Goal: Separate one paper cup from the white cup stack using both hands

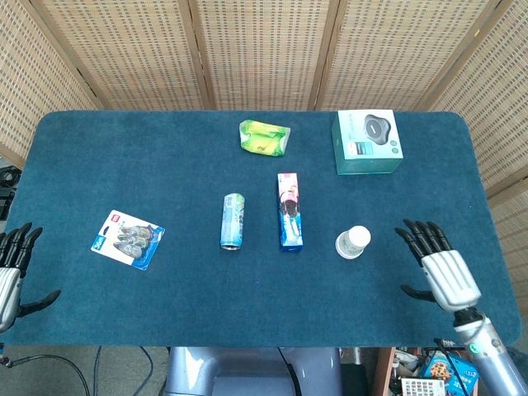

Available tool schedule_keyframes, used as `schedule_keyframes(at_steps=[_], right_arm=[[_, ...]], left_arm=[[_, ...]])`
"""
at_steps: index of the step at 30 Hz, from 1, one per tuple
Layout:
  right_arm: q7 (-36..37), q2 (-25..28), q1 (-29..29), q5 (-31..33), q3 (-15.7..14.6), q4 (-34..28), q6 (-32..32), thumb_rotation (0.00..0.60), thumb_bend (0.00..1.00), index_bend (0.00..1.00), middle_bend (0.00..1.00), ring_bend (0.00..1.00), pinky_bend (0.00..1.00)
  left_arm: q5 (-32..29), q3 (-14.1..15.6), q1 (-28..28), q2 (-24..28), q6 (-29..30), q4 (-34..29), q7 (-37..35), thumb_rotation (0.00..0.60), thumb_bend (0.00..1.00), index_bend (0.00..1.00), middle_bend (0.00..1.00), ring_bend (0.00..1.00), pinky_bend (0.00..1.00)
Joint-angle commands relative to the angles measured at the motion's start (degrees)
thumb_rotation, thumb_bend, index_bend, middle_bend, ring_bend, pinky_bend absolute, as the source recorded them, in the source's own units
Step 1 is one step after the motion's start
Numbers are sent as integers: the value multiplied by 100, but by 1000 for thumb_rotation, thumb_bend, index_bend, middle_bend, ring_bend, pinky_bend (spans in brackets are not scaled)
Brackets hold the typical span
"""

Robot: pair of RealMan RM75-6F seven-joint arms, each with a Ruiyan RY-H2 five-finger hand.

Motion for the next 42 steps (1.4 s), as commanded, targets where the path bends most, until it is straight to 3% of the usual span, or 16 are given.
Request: schedule_keyframes(at_steps=[1, 11, 18, 24, 32, 42], right_arm=[[434, -167, 899, 541, 310, 185, -1172, 600, 89, 142, 151, 36, 123], [-131, -931, 1584, 1351, 471, 915, -2040, 600, 255, 185, 217, 104, 190], [-254, -1320, 1813, 1760, 452, 1397, -2359, 600, 299, 219, 269, 174, 301], [-333, -1459, 1915, 1965, 444, 1588, -2445, 600, 320, 323, 374, 276, 393], [-145, -1571, 1970, 2093, 474, 1664, -2413, 600, 385, 531, 574, 464, 512], [593, -1265, 1901, 2021, 630, 1231, -2194, 600, 404, 557, 594, 475, 513]], left_arm=[[-143, -54, -49, -41, -87, -19, 95, 600, 164, 0, 0, 0, 0], [-603, -178, -210, -137, -410, 61, 242, 600, 164, 0, 0, 0, 0], [-753, -224, -241, -124, -465, 81, 196, 600, 164, 0, 0, 0, 0], [-813, -236, -260, -110, -490, 84, 189, 600, 164, 0, 0, 0, 0], [-885, -243, -292, -126, -529, 102, 232, 600, 165, 0, 0, 0, 0], [-927, -267, -364, -160, -582, 140, 294, 600, 164, 0, 0, 0, 0]])
